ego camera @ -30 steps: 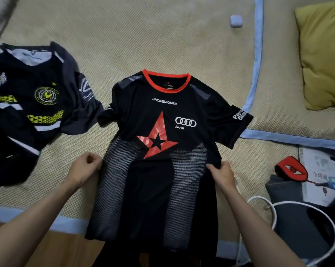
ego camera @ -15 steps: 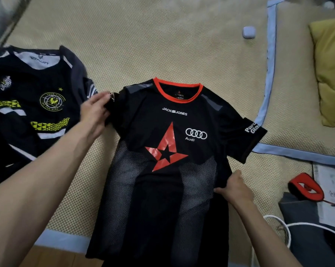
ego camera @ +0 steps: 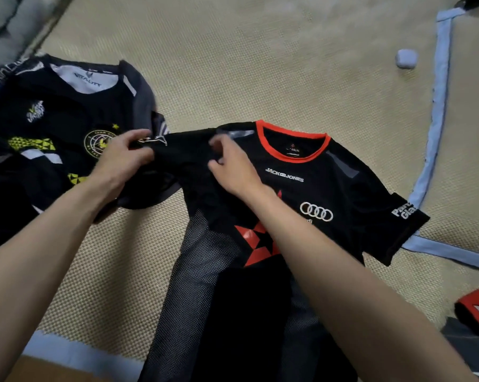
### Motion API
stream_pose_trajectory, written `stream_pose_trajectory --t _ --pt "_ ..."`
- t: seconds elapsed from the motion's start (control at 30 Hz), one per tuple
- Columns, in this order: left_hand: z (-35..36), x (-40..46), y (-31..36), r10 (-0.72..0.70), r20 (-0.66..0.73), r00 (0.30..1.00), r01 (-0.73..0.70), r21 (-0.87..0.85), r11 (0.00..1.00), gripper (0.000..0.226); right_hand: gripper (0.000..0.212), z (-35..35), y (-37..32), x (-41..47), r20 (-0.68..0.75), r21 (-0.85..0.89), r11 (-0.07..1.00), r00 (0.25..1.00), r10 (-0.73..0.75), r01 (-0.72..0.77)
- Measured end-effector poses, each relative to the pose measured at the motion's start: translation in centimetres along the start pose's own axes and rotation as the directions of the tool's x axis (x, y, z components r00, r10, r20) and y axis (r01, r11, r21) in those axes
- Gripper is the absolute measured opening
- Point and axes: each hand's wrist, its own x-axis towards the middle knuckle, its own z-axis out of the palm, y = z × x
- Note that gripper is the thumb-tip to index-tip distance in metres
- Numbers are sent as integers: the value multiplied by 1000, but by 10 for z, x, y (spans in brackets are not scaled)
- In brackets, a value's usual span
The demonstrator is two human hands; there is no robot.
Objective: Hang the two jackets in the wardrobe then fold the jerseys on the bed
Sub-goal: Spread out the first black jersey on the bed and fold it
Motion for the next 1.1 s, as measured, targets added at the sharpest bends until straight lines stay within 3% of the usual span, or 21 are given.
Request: stream_pose_trajectory --t 0.1,0.2,0.27,0.37,0.43,0.53,0.67,0.8,0.9,0.97,1.03,1.1 --pt "-4 3 -10 67 72 995 -80 200 976 57 56 8 -27 44 128 -69 988 984 -127 137" --pt "-8 -1 -12 138 45 989 -143 141 980 36 52 9 -48 79 229 -422 881 965 -125 214" --pt "-8 -2 -12 187 -34 982 -183 90 979 34 40 10 -57 95 297 -551 801 952 -71 232" --pt "-8 -2 -14 79 -42 996 -86 -190 978 47 20 11 -61 108 433 -401 898 901 12 181" --pt "-7 -4 -17 -1 -4 1000 0 -293 956 51 22 8 -64 113 449 -293 950 893 40 105" --pt "-6 -13 -18 -83 21 996 86 -306 948 53 27 0 -67 120 414 -207 976 910 21 71" --pt "-3 -23 -30 -201 106 974 227 -419 879 56 15 -3 -74 129 443 -214 965 896 -40 149" --pt "3 -27 -33 -285 189 940 342 -536 772 35 18 6 -79 129 459 -167 978 888 -37 127" --pt "9 -26 -35 -322 204 925 379 -411 829 11 19 7 -84 125 492 -91 995 870 4 47" --pt "14 -24 -39 -306 204 930 362 -359 860 26 18 2 -86 121 558 -62 998 828 61 -32" --pt "21 -23 -38 -260 197 945 322 -435 841 23 10 -3 -86 118 622 -82 995 777 98 -60" --pt "25 -23 -33 -234 147 961 275 -587 761 14 4 -6 -80 119 599 -131 991 798 68 14"
